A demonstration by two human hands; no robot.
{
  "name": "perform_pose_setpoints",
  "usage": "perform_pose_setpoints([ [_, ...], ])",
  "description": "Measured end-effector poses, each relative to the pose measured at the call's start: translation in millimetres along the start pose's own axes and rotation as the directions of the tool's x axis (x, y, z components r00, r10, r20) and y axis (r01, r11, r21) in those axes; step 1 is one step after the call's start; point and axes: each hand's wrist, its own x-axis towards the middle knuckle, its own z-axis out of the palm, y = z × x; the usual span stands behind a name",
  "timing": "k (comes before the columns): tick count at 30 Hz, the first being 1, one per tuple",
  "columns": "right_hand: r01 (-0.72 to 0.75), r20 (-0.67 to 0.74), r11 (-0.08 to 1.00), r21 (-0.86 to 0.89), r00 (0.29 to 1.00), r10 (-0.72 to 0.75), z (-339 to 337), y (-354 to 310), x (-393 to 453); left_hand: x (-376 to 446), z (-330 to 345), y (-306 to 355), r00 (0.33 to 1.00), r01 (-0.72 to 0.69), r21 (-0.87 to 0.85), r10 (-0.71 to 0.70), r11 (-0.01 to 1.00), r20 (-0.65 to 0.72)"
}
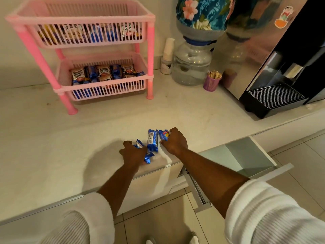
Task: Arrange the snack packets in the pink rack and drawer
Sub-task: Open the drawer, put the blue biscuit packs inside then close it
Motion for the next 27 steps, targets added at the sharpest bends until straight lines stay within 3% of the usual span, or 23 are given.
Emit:
perform_pose_setpoints([
  [3,-0.051,0.000,0.999,0.019,0.999,0.051,-4.6,8.0,-0.6,0.5,-4.0,-0.5,1.000,0.018,0.004,-0.018,1.000,0.014],
  [8,-0.154,0.032,0.943,0.296,0.988,0.151,-17.6,33.0,3.0,-3.9,-14.6,0.0,0.999,0.042,-0.063,-0.043,0.997,-0.010],
  [12,-0.232,0.103,0.790,0.567,0.972,0.211,-23.0,54.0,6.1,-18.1,-13.9,9.4,0.999,0.037,-0.251,-0.035,0.967,0.012],
  [16,-0.267,0.185,0.641,0.720,0.964,0.193,-35.0,71.7,4.8,-43.9,9.9,28.8,0.993,0.024,-0.430,0.028,0.902,0.115],
  [21,-0.237,0.219,0.554,0.798,0.971,0.099,-70.6,113.0,-0.4,-83.4,63.4,42.8,0.957,0.018,-0.488,0.127,0.873,0.262],
  [27,-0.238,0.282,0.603,0.761,0.959,0.023,-131.0,187.6,-5.2,-133.0,144.2,36.0,0.872,0.179,-0.461,0.076,0.869,0.483],
])
